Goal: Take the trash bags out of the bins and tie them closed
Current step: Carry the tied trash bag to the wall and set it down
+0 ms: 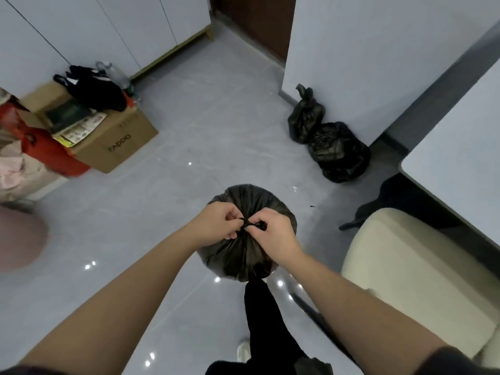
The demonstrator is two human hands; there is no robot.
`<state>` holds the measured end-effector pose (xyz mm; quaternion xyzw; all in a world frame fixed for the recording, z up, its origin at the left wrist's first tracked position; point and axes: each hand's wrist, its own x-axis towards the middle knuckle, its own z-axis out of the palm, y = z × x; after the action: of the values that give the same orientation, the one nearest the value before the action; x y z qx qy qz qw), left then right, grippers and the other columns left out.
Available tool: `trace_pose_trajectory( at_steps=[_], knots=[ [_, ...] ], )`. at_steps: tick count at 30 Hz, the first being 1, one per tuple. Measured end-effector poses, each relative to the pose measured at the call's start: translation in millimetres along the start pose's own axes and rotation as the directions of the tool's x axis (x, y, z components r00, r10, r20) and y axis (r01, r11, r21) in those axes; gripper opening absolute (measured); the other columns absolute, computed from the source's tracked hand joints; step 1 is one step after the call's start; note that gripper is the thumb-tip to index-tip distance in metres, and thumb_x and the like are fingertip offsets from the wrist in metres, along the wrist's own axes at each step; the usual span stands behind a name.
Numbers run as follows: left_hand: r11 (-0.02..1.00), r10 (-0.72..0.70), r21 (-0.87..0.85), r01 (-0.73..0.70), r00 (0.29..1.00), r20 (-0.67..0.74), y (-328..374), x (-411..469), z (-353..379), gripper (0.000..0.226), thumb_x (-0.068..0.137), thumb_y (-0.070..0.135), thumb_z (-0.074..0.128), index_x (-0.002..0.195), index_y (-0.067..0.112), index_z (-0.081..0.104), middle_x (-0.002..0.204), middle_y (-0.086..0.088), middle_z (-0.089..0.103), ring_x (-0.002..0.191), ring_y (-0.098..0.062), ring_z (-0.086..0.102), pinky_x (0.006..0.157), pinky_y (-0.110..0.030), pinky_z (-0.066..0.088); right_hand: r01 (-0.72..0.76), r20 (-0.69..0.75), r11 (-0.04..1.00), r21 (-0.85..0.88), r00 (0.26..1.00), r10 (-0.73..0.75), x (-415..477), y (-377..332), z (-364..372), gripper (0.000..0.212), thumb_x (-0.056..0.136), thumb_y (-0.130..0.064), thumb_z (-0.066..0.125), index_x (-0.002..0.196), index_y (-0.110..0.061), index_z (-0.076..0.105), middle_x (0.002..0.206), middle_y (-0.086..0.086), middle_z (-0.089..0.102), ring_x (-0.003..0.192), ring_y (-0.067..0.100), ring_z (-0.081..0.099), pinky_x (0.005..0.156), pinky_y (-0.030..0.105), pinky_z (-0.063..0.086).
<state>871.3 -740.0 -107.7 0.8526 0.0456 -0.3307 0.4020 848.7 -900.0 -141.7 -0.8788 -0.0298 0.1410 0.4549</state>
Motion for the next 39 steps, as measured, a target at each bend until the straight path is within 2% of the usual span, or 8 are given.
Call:
trace_pose_trajectory(
  at_steps=[5, 11, 18, 24, 27, 30, 34, 39],
  knots=[
    [0.999, 0.021, -0.046, -0.019, 0.999, 0.042, 30, 84, -37, 0.008, 0.088, 0.008, 0.058, 0.082, 0.014, 0.061, 0.070, -0.003, 0.065, 0.063, -0.014, 0.063, 0.066, -0.027, 0.055, -0.071, -0.037, 0.997, 0.006, 0.997, 0.071, 84, 3, -26, 0.006, 0.079, -0.013, 0.072, 0.084, -0.010, 0.072, 0.082, -0.005, 0.061, 0.075, 0.009, 0.057, 0.073, 0.019, 0.044],
    [0.998, 0.065, -0.023, -0.064, 0.994, 0.092, 63, 192, -66, 0.013, 0.086, 0.014, 0.062, 0.077, 0.023, 0.062, 0.070, 0.000, 0.068, 0.066, -0.014, 0.067, 0.068, -0.029, 0.055, -0.172, -0.147, 0.985, 0.030, 0.974, 0.174, 175, 23, -54, 0.004, 0.077, -0.011, 0.074, 0.081, -0.011, 0.072, 0.079, -0.007, 0.061, 0.074, 0.008, 0.056, 0.073, 0.022, 0.046],
    [0.994, 0.100, 0.029, -0.108, 0.975, 0.198, 90, 331, -83, 0.014, 0.086, 0.014, 0.062, 0.077, 0.024, 0.061, 0.068, 0.007, 0.064, 0.059, -0.007, 0.062, 0.062, -0.021, 0.045, -0.392, -0.182, 0.913, 0.113, 0.895, 0.407, 286, 70, -71, 0.006, 0.080, -0.018, 0.072, 0.086, -0.015, 0.071, 0.088, -0.004, 0.067, 0.078, 0.007, 0.057, 0.066, 0.004, 0.039],
    [0.991, 0.055, 0.104, -0.086, 0.961, 0.272, 97, 458, -78, 0.011, 0.086, 0.016, 0.062, 0.079, 0.023, 0.062, 0.070, 0.007, 0.065, 0.061, -0.007, 0.062, 0.067, -0.022, 0.049, -0.509, -0.171, 0.845, 0.166, 0.829, 0.533, 381, 131, -72, 0.009, 0.082, -0.020, 0.071, 0.088, -0.013, 0.071, 0.090, -0.002, 0.068, 0.082, 0.011, 0.060, 0.074, 0.017, 0.042],
    [0.991, 0.028, 0.121, -0.061, 0.966, 0.259, 96, 509, -64, 0.011, 0.087, 0.018, 0.062, 0.078, 0.025, 0.060, 0.070, 0.007, 0.064, 0.063, -0.006, 0.061, 0.064, -0.018, 0.045, -0.541, -0.178, 0.819, 0.191, 0.802, 0.571, 418, 168, -70, 0.010, 0.082, -0.020, 0.070, 0.088, -0.012, 0.072, 0.090, -0.002, 0.068, 0.083, 0.010, 0.060, 0.076, 0.020, 0.044],
    [0.992, 0.015, 0.118, -0.043, 0.973, 0.229, 92, 555, -45, 0.012, 0.087, 0.018, 0.062, 0.078, 0.026, 0.060, 0.071, 0.007, 0.063, 0.066, -0.007, 0.060, 0.067, -0.021, 0.045, -0.564, -0.183, 0.786, 0.252, 0.770, 0.611, 449, 205, -67, 0.008, 0.082, -0.018, 0.069, 0.086, -0.011, 0.072, 0.082, -0.003, 0.066, 0.077, 0.012, 0.060, 0.074, 0.027, 0.050],
    [0.990, 0.014, 0.133, -0.041, 0.980, 0.199, 83, 609, -19, 0.010, 0.086, 0.018, 0.063, 0.080, 0.025, 0.062, 0.070, 0.009, 0.063, 0.070, -0.010, 0.061, 0.074, -0.023, 0.049, -0.560, -0.197, 0.784, 0.267, 0.765, 0.613, 481, 255, -63, 0.007, 0.083, -0.021, 0.069, 0.084, -0.015, 0.072, 0.078, -0.007, 0.066, 0.075, 0.008, 0.059, 0.061, 0.009, 0.040],
    [0.987, 0.015, 0.155, -0.041, 0.986, 0.165, 73, 658, 12, 0.004, 0.087, 0.018, 0.062, 0.087, 0.021, 0.064, 0.071, 0.012, 0.060, 0.071, -0.007, 0.058, 0.077, -0.022, 0.046, -0.571, -0.216, 0.757, 0.316, 0.734, 0.644, 506, 306, -56, 0.011, 0.083, -0.023, 0.070, 0.087, -0.013, 0.073, 0.076, -0.006, 0.065, 0.066, 0.003, 0.054, 0.058, 0.002, 0.038]
  ],
)
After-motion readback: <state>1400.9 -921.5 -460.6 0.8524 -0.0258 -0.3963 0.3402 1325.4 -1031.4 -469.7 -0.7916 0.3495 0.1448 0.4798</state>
